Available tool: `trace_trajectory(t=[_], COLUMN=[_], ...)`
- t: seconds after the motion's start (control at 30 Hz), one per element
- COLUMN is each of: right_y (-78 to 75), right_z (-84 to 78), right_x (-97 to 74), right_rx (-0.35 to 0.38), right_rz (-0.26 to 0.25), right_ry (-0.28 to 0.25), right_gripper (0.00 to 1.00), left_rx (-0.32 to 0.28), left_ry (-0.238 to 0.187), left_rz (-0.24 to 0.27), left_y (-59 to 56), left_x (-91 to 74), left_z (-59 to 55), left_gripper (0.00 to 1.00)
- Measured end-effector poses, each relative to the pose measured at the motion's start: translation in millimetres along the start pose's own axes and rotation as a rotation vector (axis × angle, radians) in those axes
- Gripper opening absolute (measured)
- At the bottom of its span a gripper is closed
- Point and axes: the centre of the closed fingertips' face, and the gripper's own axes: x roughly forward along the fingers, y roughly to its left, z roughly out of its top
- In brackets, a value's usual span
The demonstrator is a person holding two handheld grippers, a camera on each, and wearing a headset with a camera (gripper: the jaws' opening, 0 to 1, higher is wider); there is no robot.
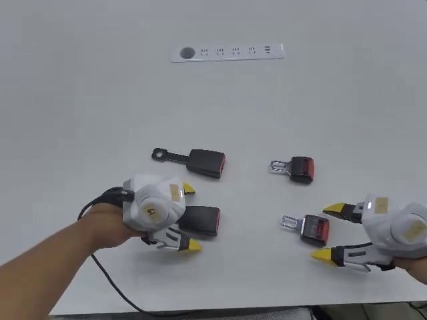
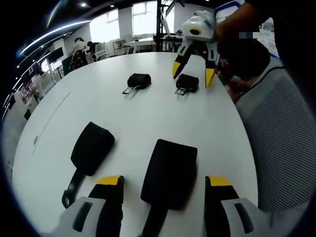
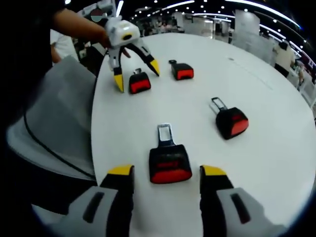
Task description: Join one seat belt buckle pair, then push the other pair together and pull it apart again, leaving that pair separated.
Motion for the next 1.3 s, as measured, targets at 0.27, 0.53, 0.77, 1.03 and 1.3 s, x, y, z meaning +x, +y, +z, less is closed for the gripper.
trace_trajectory(t=[0.27,0.53,0.77,1.03,1.3], right_y=[-0.6,-7.6,-7.6,-4.2,-0.6], right_z=[-2.1,-4.3,-1.9,4.9,13.3], right_x=[2.9,0.4,-1.4,-3.4,1.2], right_rx=[-0.036,-0.103,-0.137,-0.099,-0.084], right_rz=[0.004,0.016,0.061,0.088,0.091], right_ry=[0.017,0.007,-0.039,-0.107,-0.142], right_gripper=[0.47,0.37,0.35,0.34,0.34], left_rx=[0.054,0.056,0.04,0.059,0.069], left_ry=[-0.024,-0.043,-0.028,-0.033,-0.035], left_rz=[-0.028,-0.019,0.003,-0.014,-0.027], left_y=[-8.3,-8.2,-3.2,-4.5,-3.8], left_x=[-0.9,-1.3,2.7,3.1,0.4], left_z=[1.6,2.6,-3.5,1.4,2.4], left_gripper=[0.57,0.49,0.35,0.35,0.35])
